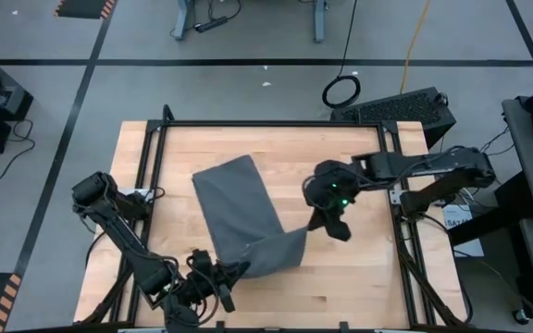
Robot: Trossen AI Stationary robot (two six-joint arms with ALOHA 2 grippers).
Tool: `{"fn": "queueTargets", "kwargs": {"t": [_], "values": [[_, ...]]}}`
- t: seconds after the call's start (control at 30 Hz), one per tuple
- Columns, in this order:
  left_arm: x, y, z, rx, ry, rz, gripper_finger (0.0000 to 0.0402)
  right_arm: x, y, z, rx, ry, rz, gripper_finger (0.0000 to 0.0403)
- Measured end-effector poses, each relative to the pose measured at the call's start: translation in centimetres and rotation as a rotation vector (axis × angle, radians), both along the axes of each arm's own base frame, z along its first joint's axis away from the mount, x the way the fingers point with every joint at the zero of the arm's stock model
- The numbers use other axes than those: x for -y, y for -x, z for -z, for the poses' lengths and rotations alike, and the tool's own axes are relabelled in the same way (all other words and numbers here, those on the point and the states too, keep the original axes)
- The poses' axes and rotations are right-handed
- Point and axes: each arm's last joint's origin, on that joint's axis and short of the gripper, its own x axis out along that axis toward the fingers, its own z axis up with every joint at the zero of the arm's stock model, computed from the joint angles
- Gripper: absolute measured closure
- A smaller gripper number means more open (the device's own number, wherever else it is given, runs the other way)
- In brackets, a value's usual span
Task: Roll towel into tight, uniform cylinder
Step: Roll the gray towel
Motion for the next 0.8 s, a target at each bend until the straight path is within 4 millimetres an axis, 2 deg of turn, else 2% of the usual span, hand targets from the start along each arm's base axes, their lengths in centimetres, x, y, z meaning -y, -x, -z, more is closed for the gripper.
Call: {"fn": "queueTargets", "kwargs": {"t": [0.17, 0.27, 0.5, 0.67, 0.8], "values": [[-1.6, -2.1, 0.2, -0.071, 0.074, 0.09, 0.04, 1.6, 0.0, -0.1, -0.002, -0.022, 0.04, 0.0402], [-2.8, -3.1, 0.1, -0.118, 0.029, 0.118, 0.04, 1.9, 0.9, -0.7, 0.0, -0.039, 0.04, 0.0402], [-6.6, -4.9, -1.7, -0.23, -0.068, 0.281, 0.04, 2.0, 3.5, -2.0, -0.027, -0.034, 0.074, 0.0402], [-9.0, -5.6, -2.6, -0.264, -0.147, 0.309, 0.0396, 2.4, 4.9, -2.8, -0.027, -0.009, 0.169, 0.0402], [-9.1, -5.2, -3.0, -0.28, -0.193, 0.297, 0.0394, 2.7, 5.7, -3.1, -0.026, 0.019, 0.224, 0.0402]]}}
